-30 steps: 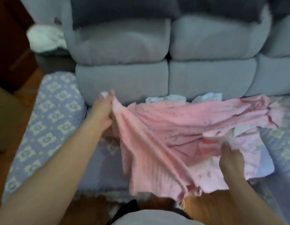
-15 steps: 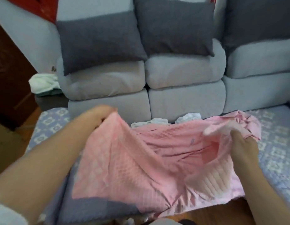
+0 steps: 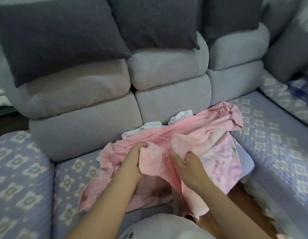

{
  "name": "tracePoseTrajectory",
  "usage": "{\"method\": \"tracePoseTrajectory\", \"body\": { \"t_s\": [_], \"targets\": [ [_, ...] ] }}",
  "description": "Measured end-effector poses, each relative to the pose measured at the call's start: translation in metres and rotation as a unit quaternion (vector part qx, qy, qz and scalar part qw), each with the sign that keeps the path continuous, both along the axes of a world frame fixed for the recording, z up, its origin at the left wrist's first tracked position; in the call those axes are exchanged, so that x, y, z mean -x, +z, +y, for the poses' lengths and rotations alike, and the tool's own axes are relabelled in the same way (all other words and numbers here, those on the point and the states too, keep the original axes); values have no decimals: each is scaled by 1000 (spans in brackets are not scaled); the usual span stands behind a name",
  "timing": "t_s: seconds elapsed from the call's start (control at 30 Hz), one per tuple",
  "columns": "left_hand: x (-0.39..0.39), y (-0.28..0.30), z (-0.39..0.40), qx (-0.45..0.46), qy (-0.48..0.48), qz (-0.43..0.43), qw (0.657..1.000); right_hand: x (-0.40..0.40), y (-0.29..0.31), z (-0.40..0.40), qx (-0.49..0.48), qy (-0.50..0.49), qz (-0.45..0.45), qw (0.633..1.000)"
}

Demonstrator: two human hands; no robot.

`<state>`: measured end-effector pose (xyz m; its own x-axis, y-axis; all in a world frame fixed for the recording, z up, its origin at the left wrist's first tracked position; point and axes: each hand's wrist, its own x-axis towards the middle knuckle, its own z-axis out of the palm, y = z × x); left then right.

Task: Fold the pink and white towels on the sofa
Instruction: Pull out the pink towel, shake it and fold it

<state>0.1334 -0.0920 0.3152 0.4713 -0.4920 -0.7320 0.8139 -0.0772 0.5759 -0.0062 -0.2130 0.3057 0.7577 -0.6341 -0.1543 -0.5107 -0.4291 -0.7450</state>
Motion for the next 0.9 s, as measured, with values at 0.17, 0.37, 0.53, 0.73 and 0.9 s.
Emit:
{"method": "tracePoseTrajectory", "body": {
  "t_s": [0.17,0.37,0.53,0.73,0.9],
  "targets": [
    [28,-1,15,192,53,114,973,-6,-19,50,32,17,-27,999],
    [56,-9,24,124,-55,-152,979,-23,-19,59,90,-34,-52,994],
    [11,-15,25,37,115,-26,992,-28,-16,39,30,-162,-17,986],
    [-33,-18,37,-113,111,-97,983,-32,91,-117,180,-309,-4,934],
    [-52,2,30,-35,216,-47,975,-71,264,-165,128,-401,-461,781]
  ]
}}
